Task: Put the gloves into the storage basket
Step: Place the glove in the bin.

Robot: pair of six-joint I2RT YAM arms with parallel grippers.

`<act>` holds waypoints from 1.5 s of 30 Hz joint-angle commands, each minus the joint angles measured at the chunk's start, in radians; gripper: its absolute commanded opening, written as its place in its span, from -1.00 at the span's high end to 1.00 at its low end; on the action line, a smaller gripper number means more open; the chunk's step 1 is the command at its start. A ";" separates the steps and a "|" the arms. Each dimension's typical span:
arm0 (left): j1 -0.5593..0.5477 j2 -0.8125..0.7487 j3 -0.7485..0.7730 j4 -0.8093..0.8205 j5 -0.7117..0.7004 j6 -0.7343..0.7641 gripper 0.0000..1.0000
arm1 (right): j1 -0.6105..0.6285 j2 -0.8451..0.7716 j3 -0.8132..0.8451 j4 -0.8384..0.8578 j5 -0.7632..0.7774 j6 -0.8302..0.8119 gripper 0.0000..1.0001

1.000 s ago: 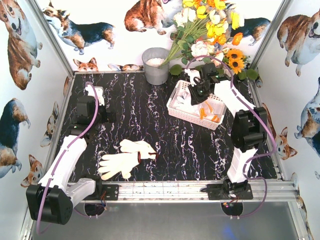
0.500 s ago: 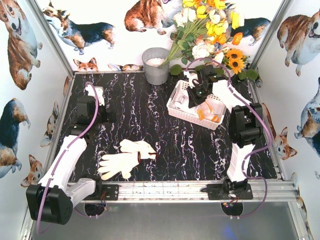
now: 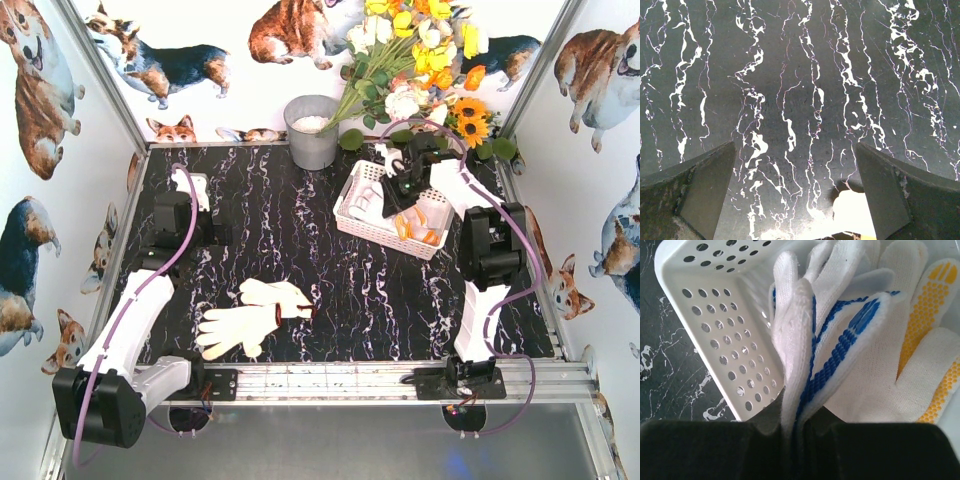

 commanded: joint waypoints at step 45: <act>0.008 -0.002 0.008 0.015 0.023 0.008 -0.99 | -0.088 -0.004 0.019 0.003 -0.012 0.046 -0.08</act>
